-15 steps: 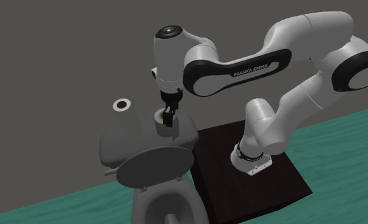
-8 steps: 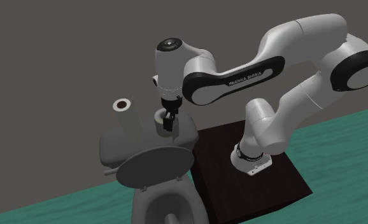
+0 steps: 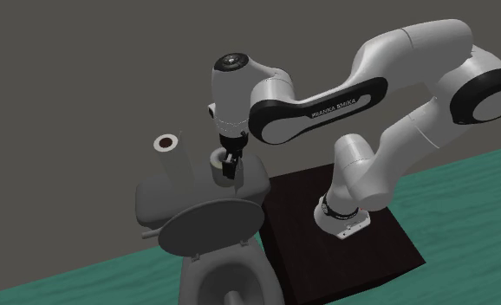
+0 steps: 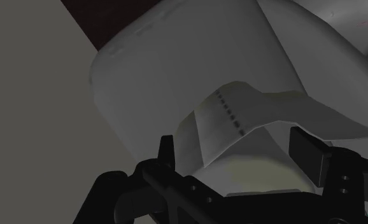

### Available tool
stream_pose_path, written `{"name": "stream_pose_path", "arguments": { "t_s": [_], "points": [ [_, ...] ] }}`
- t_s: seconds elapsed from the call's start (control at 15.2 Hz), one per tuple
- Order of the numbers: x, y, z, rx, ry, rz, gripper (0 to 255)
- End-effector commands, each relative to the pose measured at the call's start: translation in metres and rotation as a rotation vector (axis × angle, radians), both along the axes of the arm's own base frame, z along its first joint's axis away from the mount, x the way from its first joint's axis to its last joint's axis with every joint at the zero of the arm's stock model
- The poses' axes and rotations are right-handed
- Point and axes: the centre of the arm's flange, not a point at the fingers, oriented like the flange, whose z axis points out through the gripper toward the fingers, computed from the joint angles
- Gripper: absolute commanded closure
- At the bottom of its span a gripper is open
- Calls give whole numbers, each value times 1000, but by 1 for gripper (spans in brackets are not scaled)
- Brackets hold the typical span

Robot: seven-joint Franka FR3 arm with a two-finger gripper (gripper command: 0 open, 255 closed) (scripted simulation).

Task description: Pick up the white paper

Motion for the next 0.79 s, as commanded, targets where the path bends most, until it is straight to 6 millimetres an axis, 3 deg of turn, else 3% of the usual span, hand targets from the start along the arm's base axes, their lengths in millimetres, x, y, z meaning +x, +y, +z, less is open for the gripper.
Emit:
{"name": "stream_pose_path", "arguments": {
  "t_s": [0.0, 0.13, 0.73],
  "points": [
    [0, 0, -2, 1, 3, 0, 255],
    [1, 0, -1, 1, 3, 0, 255],
    [1, 0, 47, 1, 3, 0, 255]
  ]
}}
